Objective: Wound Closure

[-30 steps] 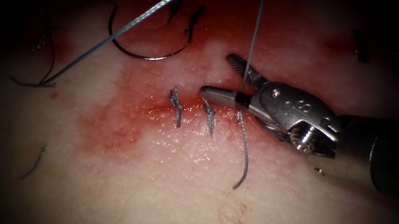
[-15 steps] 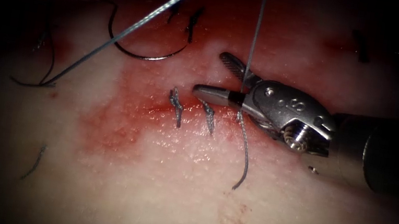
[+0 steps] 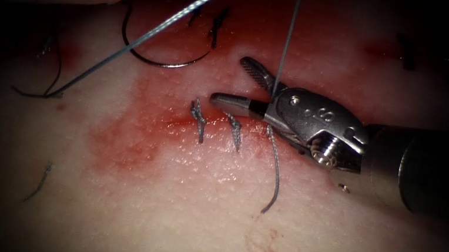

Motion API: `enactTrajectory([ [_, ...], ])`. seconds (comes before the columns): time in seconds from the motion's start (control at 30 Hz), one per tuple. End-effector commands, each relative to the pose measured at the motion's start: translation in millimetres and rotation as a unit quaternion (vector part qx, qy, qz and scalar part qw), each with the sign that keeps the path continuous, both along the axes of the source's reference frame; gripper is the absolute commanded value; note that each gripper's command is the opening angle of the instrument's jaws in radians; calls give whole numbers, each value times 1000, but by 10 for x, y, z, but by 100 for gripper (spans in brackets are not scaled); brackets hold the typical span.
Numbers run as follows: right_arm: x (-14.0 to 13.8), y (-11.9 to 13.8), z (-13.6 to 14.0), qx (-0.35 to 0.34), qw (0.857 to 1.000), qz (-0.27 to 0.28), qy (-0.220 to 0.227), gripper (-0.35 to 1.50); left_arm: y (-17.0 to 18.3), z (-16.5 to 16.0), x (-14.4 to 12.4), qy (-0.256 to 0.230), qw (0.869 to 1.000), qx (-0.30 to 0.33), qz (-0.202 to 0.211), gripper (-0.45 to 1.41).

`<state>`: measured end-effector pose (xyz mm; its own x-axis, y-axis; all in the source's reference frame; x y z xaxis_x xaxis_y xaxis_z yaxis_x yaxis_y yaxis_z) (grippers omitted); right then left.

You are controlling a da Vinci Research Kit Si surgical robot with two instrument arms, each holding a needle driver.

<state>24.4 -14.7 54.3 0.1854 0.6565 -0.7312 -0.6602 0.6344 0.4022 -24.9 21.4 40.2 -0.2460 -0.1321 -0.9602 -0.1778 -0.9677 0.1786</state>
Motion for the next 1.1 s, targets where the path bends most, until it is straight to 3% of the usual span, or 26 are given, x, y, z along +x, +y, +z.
enactTrajectory([
  [0.03,7,-2,6,-2,1000,2,2,-35,3,4,-5,-1,1000,-1,0,-45],
  [0.17,10,1,4,-7,999,27,-15,-35,-2,1,-6,-1,1000,-2,1,-45],
  [0.43,6,5,-6,-13,999,38,1,-35,-21,-13,-5,-5,1000,-5,7,-45],
  [0.53,-7,0,-12,-16,999,34,11,46,-40,-19,-1,-6,1000,-10,12,-45],
  [0.57,-14,-2,-15,-20,999,31,15,88,-46,-22,0,-7,1000,-12,14,-45],
  [0.63,-36,-4,-24,-31,999,22,27,133,-73,-32,5,-10,1000,-17,21,-45],
  [0.67,-36,-4,-24,-31,999,22,27,133,-73,-32,5,-10,1000,-17,21,-45],
  [0.73,-68,-9,-35,-45,998,21,28,147,-98,-47,13,-17,999,-12,25,-45],
  [0.87,-100,-14,-44,-55,998,3,24,147,-124,-64,17,-30,999,-3,23,-45],
  [1.0,-137,-14,-54,-71,997,-20,19,147,-170,-75,7,-54,998,3,35,-45],
  [1.03,-149,-12,-55,-77,997,-24,12,147,-196,-73,-1,-60,997,7,49,-45],
  [1.1,-157,-11,-56,-81,996,-25,6,145,-208,-71,-4,-62,997,11,54,-45],
])
